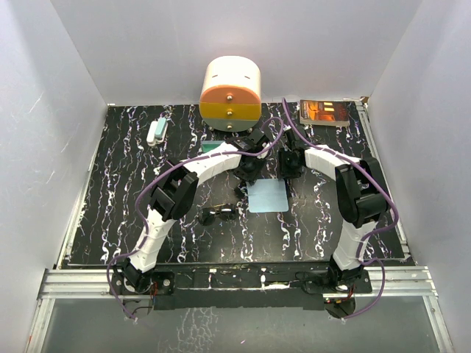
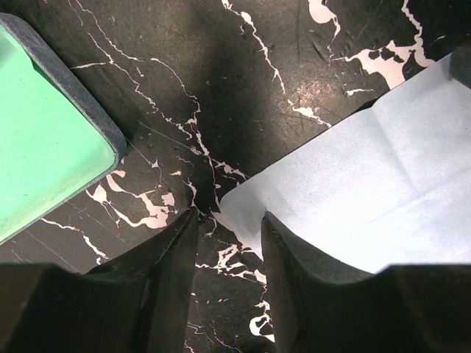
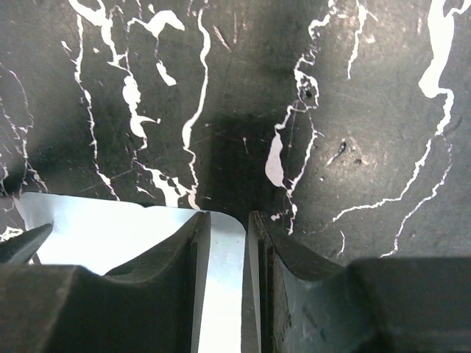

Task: Organize the sunglasses
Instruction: Fold the glasses cleaning cloth at the center of the board.

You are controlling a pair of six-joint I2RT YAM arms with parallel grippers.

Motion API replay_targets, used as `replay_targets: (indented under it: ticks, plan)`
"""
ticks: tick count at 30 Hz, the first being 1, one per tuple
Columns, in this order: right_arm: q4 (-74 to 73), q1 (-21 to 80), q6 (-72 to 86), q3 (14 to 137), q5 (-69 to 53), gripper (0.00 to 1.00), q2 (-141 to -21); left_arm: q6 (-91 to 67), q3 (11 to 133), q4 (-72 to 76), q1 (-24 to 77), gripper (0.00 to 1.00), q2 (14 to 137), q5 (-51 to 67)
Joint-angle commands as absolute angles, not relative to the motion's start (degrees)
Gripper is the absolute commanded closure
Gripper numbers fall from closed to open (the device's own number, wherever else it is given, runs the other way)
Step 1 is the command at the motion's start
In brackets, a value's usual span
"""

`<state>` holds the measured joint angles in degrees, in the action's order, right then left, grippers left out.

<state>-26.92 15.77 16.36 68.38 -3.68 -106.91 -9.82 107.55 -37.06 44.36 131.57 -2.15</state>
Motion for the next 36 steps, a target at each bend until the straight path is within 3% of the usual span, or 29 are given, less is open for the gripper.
replay_targets:
  ticks: [1,10,14,18,20,23,36]
  plan:
    - [-28.6,17.0,15.7,66.4,-2.8,0.67,-113.0,-10.4,104.8,-39.7,44.8,0.63,135.5,3.1]
    - [-28.6,17.9,15.6,65.5,-3.0,0.72,-114.3,-10.3,104.9,-40.0,44.9,0.62,136.7,4.2]
    - [-28.2,17.9,16.4,64.8,-1.6,0.73,-114.2,-10.1,104.7,-39.9,45.0,0.69,136.7,5.0]
    - [-27.5,17.9,18.4,64.8,0.2,0.65,-112.7,-10.0,104.4,-40.0,45.0,0.72,136.8,5.0]
    - [-26.9,17.9,19.7,64.9,0.6,0.62,-110.9,-9.8,104.0,-39.9,45.0,0.80,136.8,5.1]
    - [-26.3,17.4,21.4,65.3,1.0,0.61,-108.6,-9.8,103.7,-40.0,45.0,1.00,137.0,4.6]
    - [-26.8,15.4,20.8,65.2,-0.9,0.58,-101.3,-9.2,104.9,-40.5,45.0,1.00,136.6,4.3]
